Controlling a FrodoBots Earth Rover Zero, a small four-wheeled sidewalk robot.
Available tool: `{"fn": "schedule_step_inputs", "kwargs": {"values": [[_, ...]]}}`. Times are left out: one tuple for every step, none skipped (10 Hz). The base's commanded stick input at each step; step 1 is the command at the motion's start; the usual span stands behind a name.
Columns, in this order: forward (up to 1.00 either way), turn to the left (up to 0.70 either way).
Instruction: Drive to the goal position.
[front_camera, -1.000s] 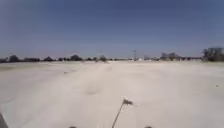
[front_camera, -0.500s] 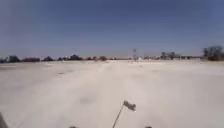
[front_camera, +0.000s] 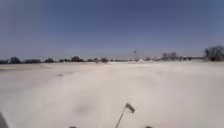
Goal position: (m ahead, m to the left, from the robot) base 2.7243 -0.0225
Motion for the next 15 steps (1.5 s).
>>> {"fn": "schedule_step_inputs", "kwargs": {"values": [[0.7, 0.0], [0.7, 0.0], [0.7, 0.0], [0.7, 0.0], [0.7, 0.0], [0.7, 0.0], [0.7, 0.0], [0.7, 0.0], [0.7, 0.0], [0.7, 0.0], [0.7, 0.0], [0.7, 0.0], [0.7, 0.0], [0.7, 0.0], [0.7, 0.0]]}}
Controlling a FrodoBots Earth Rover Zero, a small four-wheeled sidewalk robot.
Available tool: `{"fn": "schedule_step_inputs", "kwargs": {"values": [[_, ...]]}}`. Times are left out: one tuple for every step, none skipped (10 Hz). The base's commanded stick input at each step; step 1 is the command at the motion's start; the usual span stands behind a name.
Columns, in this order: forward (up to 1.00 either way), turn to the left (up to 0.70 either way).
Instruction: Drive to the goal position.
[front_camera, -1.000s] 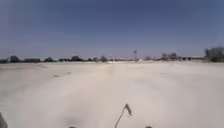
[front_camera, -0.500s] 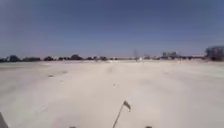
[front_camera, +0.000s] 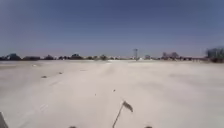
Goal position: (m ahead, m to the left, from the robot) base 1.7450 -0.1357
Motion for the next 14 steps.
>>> {"fn": "schedule_step_inputs", "kwargs": {"values": [[0.7, 0.0], [0.7, 0.0], [0.7, 0.0], [0.7, 0.0], [0.7, 0.0], [0.7, 0.0], [0.7, 0.0], [0.7, 0.0], [0.7, 0.0], [0.7, 0.0], [0.7, 0.0], [0.7, 0.0], [0.7, 0.0], [0.7, 0.0]]}}
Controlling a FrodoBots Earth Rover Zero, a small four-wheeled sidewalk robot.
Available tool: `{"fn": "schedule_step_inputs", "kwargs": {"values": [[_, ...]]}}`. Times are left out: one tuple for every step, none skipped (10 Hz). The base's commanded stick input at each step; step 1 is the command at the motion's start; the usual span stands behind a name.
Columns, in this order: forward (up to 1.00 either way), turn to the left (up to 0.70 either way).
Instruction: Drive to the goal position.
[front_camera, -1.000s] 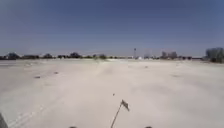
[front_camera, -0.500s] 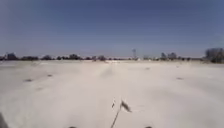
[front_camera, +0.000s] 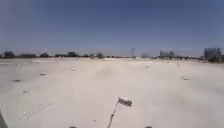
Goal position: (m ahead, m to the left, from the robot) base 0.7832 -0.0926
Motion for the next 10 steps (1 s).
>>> {"fn": "schedule_step_inputs", "kwargs": {"values": [[0.7, 0.0], [0.7, 0.0], [0.7, 0.0], [0.7, 0.0], [0.7, 0.0], [0.7, 0.0], [0.7, 0.0], [0.7, 0.0], [0.7, 0.0], [0.7, 0.0]]}}
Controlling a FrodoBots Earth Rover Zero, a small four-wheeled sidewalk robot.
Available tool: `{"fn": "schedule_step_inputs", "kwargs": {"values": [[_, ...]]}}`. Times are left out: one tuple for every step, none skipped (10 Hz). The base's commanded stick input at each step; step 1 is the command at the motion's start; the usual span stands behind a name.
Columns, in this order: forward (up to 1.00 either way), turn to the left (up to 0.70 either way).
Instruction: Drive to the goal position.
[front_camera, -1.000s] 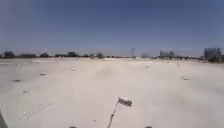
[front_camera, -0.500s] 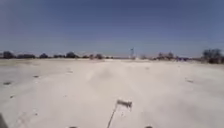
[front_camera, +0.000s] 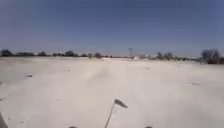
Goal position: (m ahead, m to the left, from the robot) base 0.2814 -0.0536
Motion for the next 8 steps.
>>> {"fn": "schedule_step_inputs", "kwargs": {"values": [[0.7, 0.0], [0.7, 0.0], [0.68, 0.0], [0.52, 0.0], [0.36, 0.0], [0.2, 0.0], [0.04, 0.0], [0.0, 0.0]]}}
